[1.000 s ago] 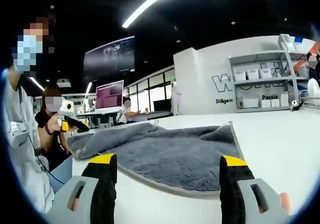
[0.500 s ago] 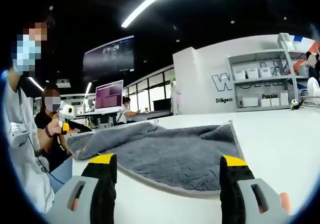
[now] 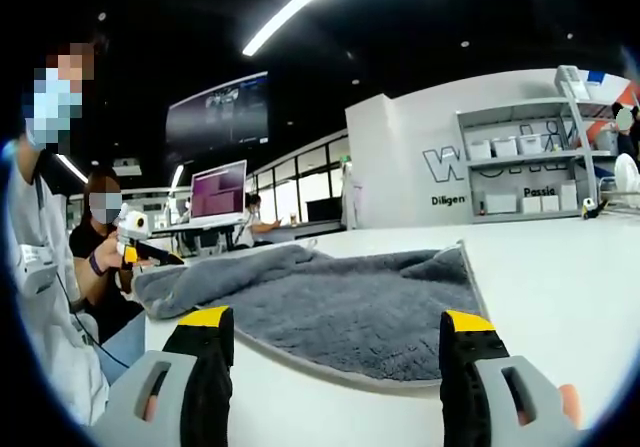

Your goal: Open the folded towel by lifting each exposed corner and separating the folded layers until the towel lies flat within the target outline without major curled edges

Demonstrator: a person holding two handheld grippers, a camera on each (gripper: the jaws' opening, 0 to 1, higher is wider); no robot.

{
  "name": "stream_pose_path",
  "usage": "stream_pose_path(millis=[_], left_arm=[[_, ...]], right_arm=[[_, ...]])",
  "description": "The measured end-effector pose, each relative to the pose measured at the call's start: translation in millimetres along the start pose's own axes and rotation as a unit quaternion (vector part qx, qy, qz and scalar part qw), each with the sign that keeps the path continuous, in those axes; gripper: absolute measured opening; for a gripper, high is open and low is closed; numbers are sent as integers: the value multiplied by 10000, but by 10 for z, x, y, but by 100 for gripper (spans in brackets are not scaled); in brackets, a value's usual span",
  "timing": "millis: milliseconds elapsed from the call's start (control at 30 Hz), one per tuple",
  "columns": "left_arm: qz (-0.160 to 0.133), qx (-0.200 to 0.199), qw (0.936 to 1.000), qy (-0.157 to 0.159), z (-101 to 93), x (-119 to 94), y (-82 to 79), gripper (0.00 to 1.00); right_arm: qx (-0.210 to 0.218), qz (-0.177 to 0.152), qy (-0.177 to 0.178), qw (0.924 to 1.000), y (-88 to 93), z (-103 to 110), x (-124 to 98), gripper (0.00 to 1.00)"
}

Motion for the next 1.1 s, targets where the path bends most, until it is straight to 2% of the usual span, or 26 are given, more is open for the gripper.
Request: stream_pose_path(millis=[567,833,1100], left_arm=[[-26,174,9998,24,-123,54,-28,99],[-210,203,9995,123,-282,159,-25,97],[-418,205,9973,573,-525,389,-17,96]], right_arm=[[-2,-38,-28,10000,-5,-8,-6,86],[8,-30,-36,10000,-1,-2,-4,86],[24,-21,3,10000,4,9,0,86]])
Point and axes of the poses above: the point that each gripper's makers call its tool centre point, and the gripper's own axes: x roughly forward along the fingers, z roughly to its left, y roughly out of its underside, the point moved 9 cm from there along -x, roughly backward along the fingers, and after that the axes turned 6 degrees about -z, right-handed, at the moved point
